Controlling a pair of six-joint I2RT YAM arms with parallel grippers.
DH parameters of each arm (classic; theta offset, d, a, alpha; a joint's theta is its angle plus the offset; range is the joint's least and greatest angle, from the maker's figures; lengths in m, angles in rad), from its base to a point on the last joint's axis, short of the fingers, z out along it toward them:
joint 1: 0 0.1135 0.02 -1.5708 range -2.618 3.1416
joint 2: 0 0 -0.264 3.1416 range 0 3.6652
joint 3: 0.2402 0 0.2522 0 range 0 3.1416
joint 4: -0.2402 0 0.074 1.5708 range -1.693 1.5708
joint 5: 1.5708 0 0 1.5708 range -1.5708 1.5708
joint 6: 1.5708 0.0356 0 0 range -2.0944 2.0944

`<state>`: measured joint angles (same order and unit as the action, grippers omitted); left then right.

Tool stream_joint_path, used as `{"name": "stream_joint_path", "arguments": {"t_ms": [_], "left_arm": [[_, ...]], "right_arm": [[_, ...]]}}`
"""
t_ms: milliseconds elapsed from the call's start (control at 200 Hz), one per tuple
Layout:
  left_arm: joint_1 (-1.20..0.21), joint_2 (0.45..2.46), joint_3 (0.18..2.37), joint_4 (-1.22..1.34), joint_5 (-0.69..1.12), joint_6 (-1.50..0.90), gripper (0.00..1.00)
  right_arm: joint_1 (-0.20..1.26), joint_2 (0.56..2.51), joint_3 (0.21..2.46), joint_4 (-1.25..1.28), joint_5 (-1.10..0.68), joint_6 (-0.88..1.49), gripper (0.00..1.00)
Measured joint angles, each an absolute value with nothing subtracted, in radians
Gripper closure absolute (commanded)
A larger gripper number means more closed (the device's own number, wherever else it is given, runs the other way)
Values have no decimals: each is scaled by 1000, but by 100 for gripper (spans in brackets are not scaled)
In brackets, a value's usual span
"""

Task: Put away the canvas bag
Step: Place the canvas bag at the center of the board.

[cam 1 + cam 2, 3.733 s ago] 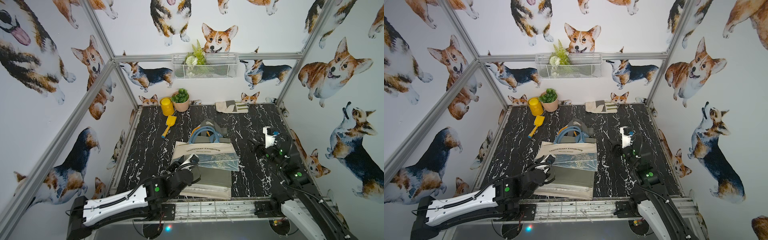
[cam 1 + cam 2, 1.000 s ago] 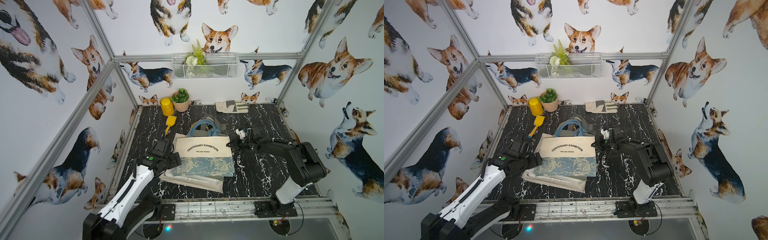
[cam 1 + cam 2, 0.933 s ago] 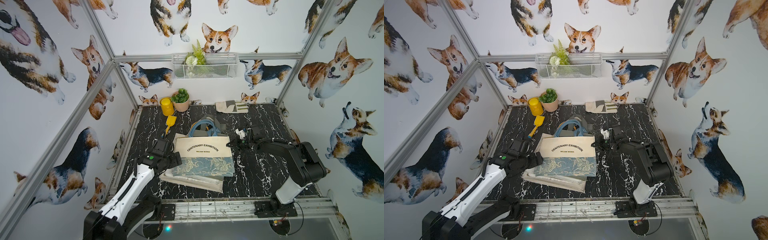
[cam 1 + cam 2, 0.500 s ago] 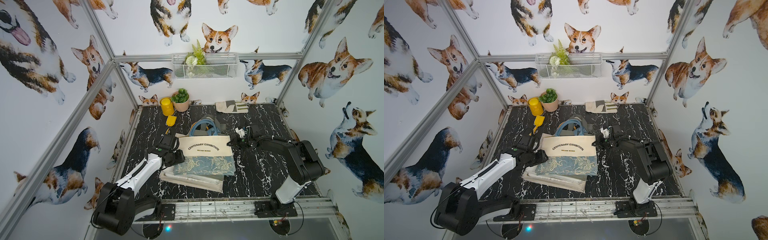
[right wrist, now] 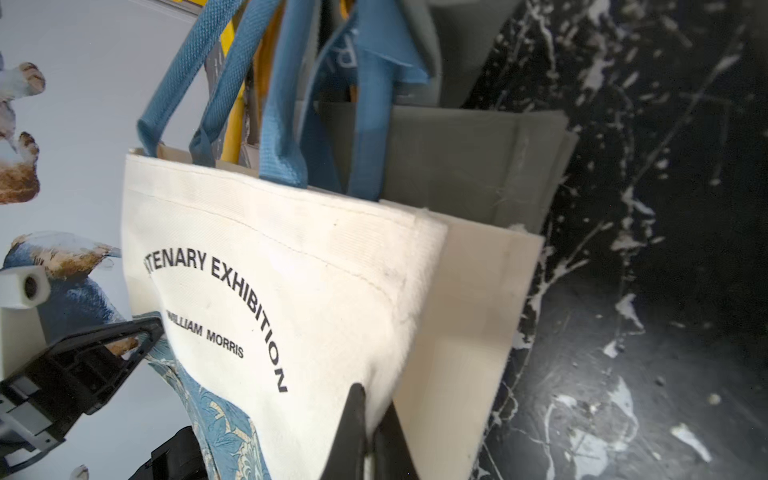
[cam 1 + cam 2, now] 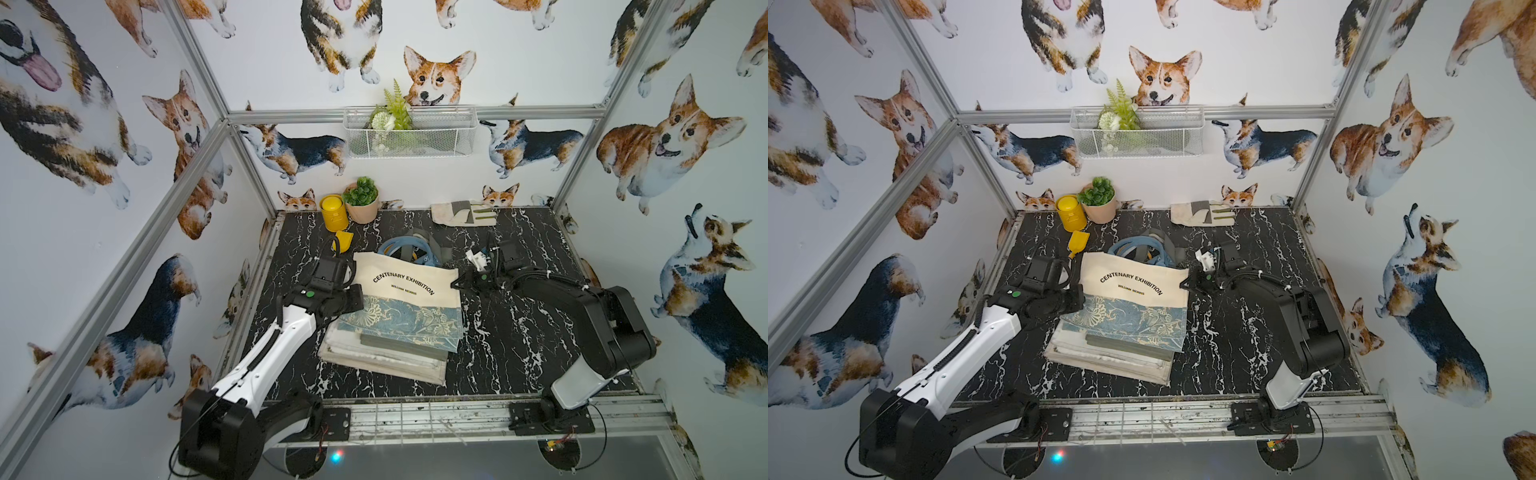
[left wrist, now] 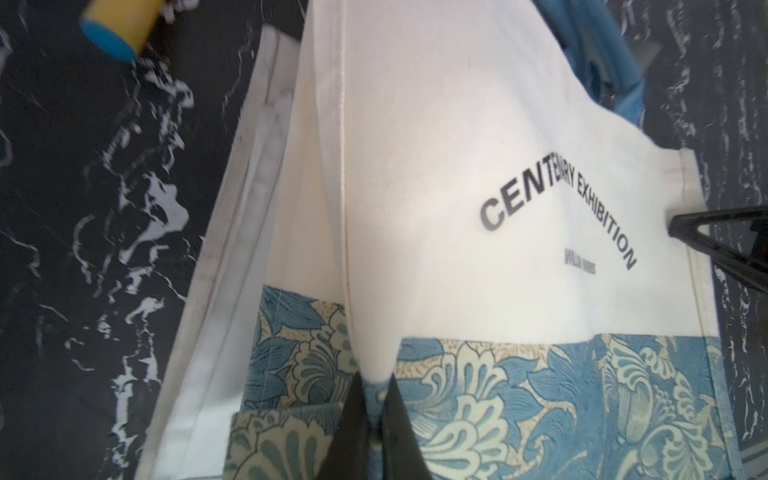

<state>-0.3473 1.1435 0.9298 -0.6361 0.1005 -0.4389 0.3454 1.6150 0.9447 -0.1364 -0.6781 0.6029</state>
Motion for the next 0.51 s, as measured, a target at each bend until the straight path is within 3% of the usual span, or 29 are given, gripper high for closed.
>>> {"name": "stream_joint_path", "arguments": {"t_ms": [295,420,505], "left_arm": [[-344,1158,1034,-747,34,-367,100],[-336,1169,964,-749,20,-362,100],[-334,1185,921,-745,12,-361,86]], "right_arm": [[419,1547,983,-295,-666,553,99],[425,1614,999,-329,-667,534,85],[426,1650,1005,-346,-672,522,74]]}}
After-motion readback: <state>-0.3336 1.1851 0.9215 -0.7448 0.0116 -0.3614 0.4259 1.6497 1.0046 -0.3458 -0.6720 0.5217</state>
